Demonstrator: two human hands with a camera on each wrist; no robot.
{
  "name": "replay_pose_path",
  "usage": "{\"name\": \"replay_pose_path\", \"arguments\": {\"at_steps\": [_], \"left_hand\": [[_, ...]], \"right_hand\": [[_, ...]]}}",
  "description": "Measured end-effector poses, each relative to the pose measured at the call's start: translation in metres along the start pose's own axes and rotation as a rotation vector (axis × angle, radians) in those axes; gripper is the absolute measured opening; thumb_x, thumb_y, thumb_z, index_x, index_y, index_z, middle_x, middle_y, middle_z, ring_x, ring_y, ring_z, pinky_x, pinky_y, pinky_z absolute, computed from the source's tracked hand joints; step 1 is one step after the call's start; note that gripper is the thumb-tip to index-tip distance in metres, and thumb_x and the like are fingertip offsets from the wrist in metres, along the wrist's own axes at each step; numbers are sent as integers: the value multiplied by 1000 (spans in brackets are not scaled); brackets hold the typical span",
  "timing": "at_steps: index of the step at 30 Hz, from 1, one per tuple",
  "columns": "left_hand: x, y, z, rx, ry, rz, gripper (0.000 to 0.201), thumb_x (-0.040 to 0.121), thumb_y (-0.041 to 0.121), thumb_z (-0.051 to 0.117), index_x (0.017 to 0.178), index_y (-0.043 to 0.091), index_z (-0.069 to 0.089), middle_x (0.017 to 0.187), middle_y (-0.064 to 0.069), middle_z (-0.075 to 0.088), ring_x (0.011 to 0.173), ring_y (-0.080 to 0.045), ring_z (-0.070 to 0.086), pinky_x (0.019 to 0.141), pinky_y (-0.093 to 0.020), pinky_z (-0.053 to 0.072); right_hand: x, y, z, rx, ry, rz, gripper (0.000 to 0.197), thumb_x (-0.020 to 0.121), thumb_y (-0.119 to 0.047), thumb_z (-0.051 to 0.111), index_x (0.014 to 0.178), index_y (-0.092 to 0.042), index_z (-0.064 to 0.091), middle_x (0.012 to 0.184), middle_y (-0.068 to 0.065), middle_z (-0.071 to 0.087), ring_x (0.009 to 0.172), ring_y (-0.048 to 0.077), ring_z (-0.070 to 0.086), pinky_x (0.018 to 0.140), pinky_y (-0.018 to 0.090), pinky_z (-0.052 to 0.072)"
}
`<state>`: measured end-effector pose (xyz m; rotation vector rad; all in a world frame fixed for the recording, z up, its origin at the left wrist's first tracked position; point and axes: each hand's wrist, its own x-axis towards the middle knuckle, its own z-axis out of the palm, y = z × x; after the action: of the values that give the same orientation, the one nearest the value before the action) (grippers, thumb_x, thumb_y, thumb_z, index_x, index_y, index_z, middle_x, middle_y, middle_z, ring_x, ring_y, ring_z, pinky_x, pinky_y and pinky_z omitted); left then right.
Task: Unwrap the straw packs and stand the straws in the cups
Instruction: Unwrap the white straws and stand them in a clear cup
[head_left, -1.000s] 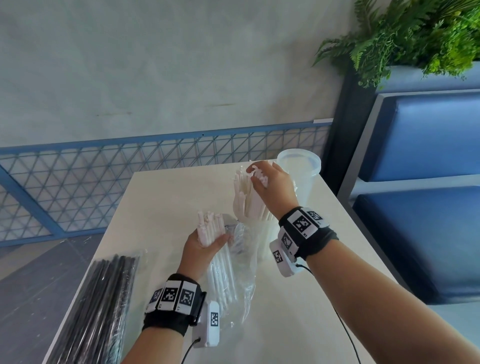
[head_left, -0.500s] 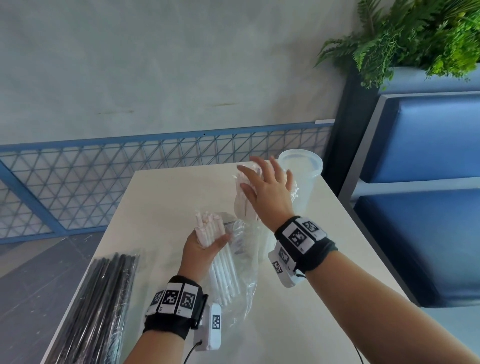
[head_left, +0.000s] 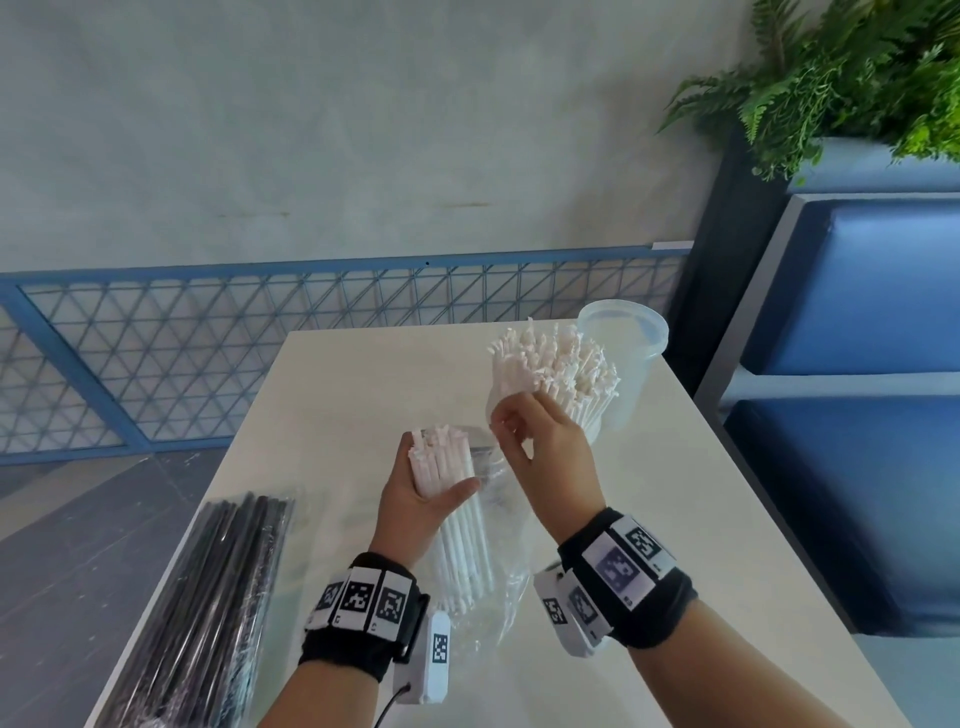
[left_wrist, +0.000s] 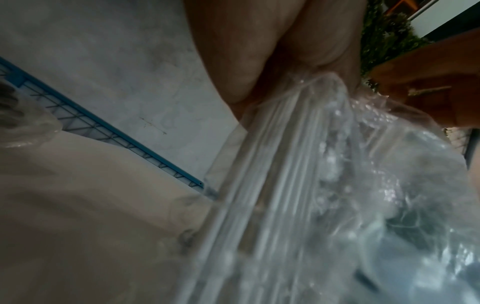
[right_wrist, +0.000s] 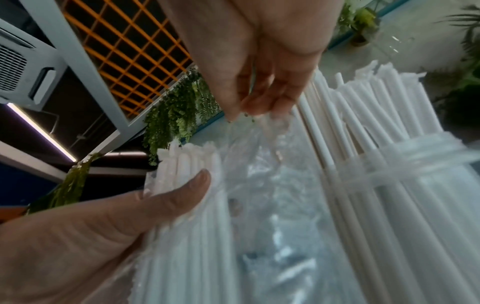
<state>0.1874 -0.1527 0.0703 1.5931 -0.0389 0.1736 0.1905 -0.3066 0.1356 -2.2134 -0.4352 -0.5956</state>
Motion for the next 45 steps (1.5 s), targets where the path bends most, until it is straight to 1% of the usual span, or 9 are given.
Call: {"name": "replay_pose_path", "arguments": {"at_steps": [5, 9, 11, 15, 23, 27, 33, 39, 45], "left_hand": [[0, 2, 1, 61, -33, 16, 46, 67, 20, 79, 98, 34, 49, 85, 14, 67, 78, 10, 62, 70, -10, 49], [-2, 5, 6, 121, -88, 39, 49, 72, 16, 79, 102, 33, 44, 85, 16, 67, 78, 5, 63, 69, -11, 49], [-2, 5, 6, 162, -173, 21, 64, 68, 13, 81, 109, 35, 37, 95, 18, 65, 85, 4, 64, 74, -13, 51], [-10, 4, 7, 302, -454, -23, 117, 57, 13, 88, 129, 48, 3, 119, 22, 49, 100, 19, 54, 79, -5, 45], [-16, -4, 11, 292, -448, -73, 145, 61, 15, 86, 133, 41, -36, 136, 14, 40, 121, 3, 48, 97, -12, 41], [-16, 1, 14, 250, -431, -73, 113, 71, 26, 79, 139, 40, -11, 131, 22, 38, 114, 8, 48, 90, -6, 40], [-26, 7, 23, 331, -365, 60, 60, 77, 64, 37, 130, 52, 13, 123, 36, 41, 109, 23, 45, 89, -1, 36], [-23, 8, 19, 523, -421, 100, 79, 74, 56, 66, 139, 29, 29, 123, 10, 53, 110, -9, 54, 91, -23, 46], [-24, 5, 20, 482, -331, 80, 65, 76, 52, 60, 131, 22, 40, 100, 1, 64, 87, -6, 61, 68, -10, 45]], "right_hand": [[0, 3, 3, -100, -356, 164, 21, 95, -16, 47, 97, -6, 65, 89, 10, 71, 76, 25, 67, 72, 33, 53], [10, 7, -4, -59, -660, 327, 17, 94, -11, 46, 101, -5, 60, 99, 11, 72, 78, 17, 68, 71, 15, 47], [9, 11, -3, -44, -656, 282, 20, 88, -18, 60, 104, -6, 63, 104, 6, 69, 80, 12, 63, 70, 10, 45], [-4, 17, 11, 72, -804, 261, 43, 81, -33, 68, 117, -12, 57, 113, 5, 66, 101, 18, 62, 92, 29, 50], [-29, 19, 34, 605, -463, 513, 32, 80, -31, 67, 101, -7, 61, 102, 16, 67, 95, 26, 65, 92, 45, 51], [-29, 11, 28, 826, -379, 517, 15, 89, -22, 61, 90, -7, 60, 82, 6, 64, 83, 17, 63, 83, 34, 50], [-16, 2, 15, 885, -172, 508, 32, 83, -37, 58, 79, -6, 55, 69, 6, 54, 65, 14, 54, 67, 25, 47], [6, -2, -3, 936, 55, 512, 26, 92, -27, 55, 66, -21, 59, 55, -7, 52, 59, 17, 49, 68, 35, 41], [11, -3, -11, 829, -80, 405, 17, 84, -22, 66, 75, -12, 56, 62, -1, 56, 61, 13, 56, 64, 26, 48]]}}
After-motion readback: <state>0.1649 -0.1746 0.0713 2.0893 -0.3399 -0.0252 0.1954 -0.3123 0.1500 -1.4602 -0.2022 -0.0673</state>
